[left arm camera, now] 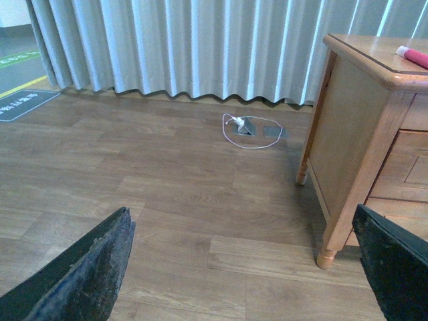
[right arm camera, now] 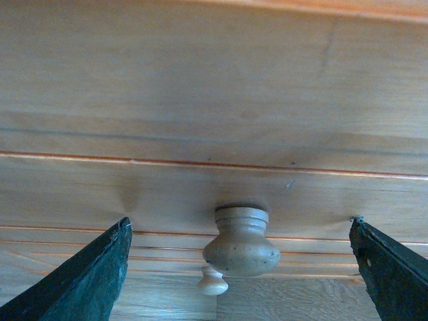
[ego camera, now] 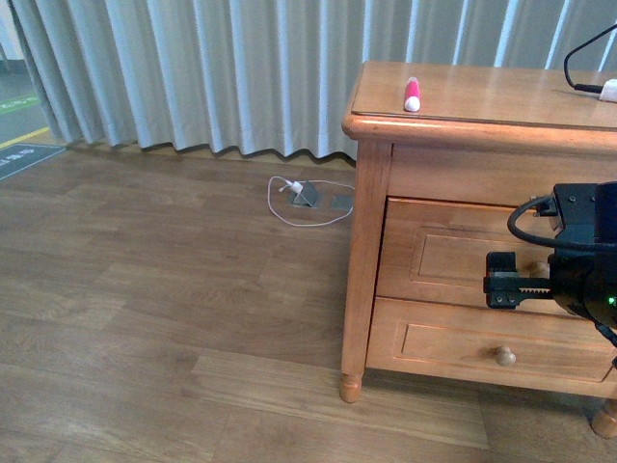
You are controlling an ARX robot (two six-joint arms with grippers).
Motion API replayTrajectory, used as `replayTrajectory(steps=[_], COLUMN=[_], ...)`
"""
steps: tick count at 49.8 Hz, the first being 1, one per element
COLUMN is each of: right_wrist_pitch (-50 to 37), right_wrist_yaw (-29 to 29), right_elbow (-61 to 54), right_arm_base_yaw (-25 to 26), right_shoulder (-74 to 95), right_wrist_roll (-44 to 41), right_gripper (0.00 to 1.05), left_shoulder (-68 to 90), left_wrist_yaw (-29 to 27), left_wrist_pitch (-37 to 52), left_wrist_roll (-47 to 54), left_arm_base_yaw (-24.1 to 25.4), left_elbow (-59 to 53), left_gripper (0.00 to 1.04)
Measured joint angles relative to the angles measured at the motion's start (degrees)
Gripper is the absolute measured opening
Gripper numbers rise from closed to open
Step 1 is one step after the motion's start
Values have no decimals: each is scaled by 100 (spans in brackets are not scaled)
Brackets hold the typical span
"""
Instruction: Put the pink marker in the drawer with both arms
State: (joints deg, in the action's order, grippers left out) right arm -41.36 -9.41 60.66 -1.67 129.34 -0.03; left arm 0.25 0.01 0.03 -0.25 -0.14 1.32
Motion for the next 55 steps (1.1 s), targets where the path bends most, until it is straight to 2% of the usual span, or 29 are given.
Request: replayTrajectory(steps=[2,5,15,27,41,55], right_wrist_pitch=[-33,-52,-101,-42,184,-9], right_wrist_yaw=[-22,-46,-61,0,319,850], right_elbow=[0,-2,-9,-9,-350,-1919], right_arm_base_yaw=[4,9,20,28,114,129], right_shoulder=[0,0,0,0,-308,-1355], right_wrist_roll=[2,-13,-85,-70,319,654], right_gripper=[96,89,58,26,23,23], left_shoulder=[0,0,0,0,0,0], left_wrist_yaw=[0,0,0,0,0,0], left_wrist_pitch=[0,0,0,0,0,0], left_wrist_roll=[0,0,0,0,0,0], left_arm_base_yaw=[0,0,0,0,0,0], left_elbow=[0,0,0,0,0,0], left_gripper=[99,99,99,99,99,99])
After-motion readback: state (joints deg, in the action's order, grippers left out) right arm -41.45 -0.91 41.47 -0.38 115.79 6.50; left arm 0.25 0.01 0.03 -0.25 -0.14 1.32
